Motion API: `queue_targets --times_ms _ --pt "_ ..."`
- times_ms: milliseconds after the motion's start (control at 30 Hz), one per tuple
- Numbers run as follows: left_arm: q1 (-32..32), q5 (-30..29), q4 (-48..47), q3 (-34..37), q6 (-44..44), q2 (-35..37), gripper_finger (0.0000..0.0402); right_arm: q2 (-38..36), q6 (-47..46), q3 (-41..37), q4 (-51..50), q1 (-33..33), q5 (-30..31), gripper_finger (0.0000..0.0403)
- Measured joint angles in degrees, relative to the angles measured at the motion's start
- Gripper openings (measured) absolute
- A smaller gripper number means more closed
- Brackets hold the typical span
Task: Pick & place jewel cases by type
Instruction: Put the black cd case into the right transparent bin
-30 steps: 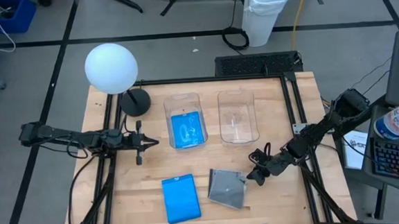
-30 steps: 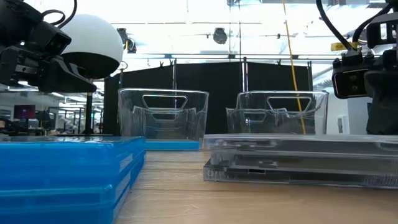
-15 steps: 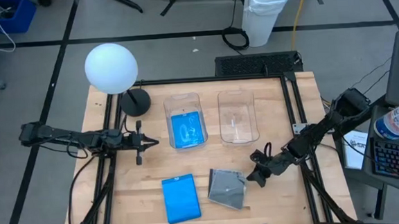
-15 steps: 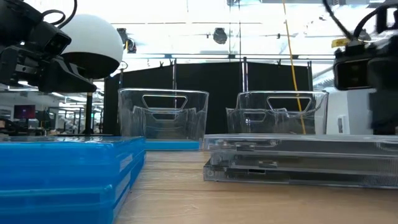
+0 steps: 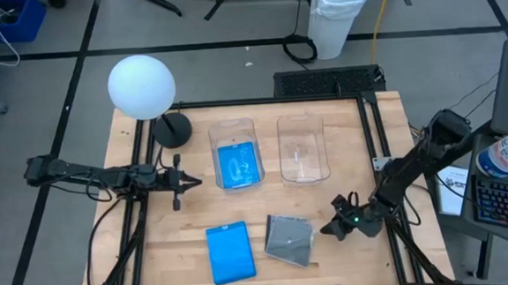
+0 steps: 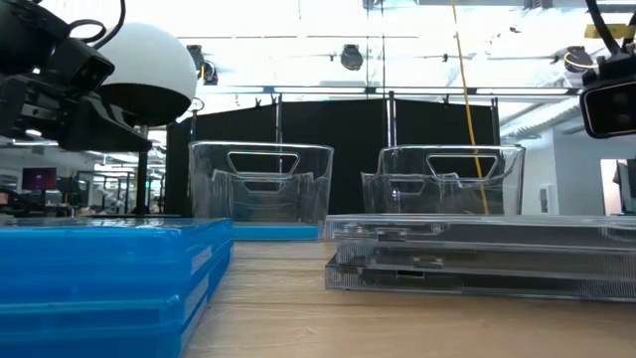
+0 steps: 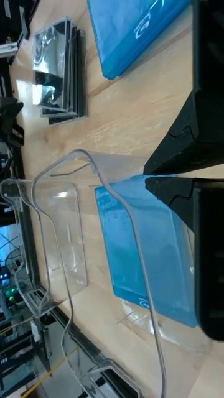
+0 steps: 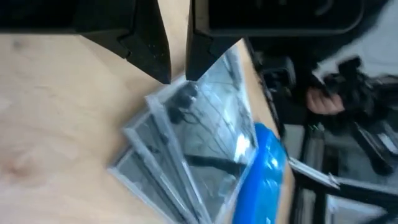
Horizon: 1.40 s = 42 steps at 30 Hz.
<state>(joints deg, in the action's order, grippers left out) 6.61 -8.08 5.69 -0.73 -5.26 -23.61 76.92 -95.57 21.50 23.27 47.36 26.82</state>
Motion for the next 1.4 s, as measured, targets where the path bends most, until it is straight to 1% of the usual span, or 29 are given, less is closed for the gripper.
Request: queue_targets --times_ms 100,167,300,467,567,633,767,1000,1400 --pt "0.00 0.09 0.00 0.00 0.12 0.01 0.0026 2.36 0.32 0.00 4.04 -0.07 0.08 0.0052" --pt "0.00 0.25 0.00 0.00 0.27 0.02 0.0026 3.96 0.89 0.02 5.64 -0.09 -0.98 0.0068" --pt "0.00 0.33 -0.42 -0.02 0.51 0.02 0.0026 7.57 -2.23 0.42 4.70 -0.08 -1.50 0.0124" --pt "0.00 0.33 -0.46 -0.02 0.53 0.00 0.0026 10.77 -2.68 0.63 9.27 -0.45 -0.98 0.0206" --pt "0.00 0.31 -0.46 -0.02 0.57 0.02 0.0026 10.93 -2.17 0.58 10.88 -0.48 0.20 0.0238" --pt "0.00 0.31 -0.46 -0.02 0.68 0.00 0.0026 10.93 -1.93 0.55 11.11 -0.48 0.28 0.0249" --pt "0.00 0.31 -0.44 -0.02 0.68 0.00 0.0026 11.02 -0.95 1.74 8.22 -0.79 1.69 0.0252" --pt "0.00 0.31 -0.40 -0.02 0.68 0.00 0.0026 11.08 2.21 6.15 0.10 -3.43 1.51 0.0232" --pt "0.00 0.56 -0.39 -0.02 0.85 0.00 0.0026 11.06 2.32 6.25 -4.51 -4.16 -1.37 0.0171"
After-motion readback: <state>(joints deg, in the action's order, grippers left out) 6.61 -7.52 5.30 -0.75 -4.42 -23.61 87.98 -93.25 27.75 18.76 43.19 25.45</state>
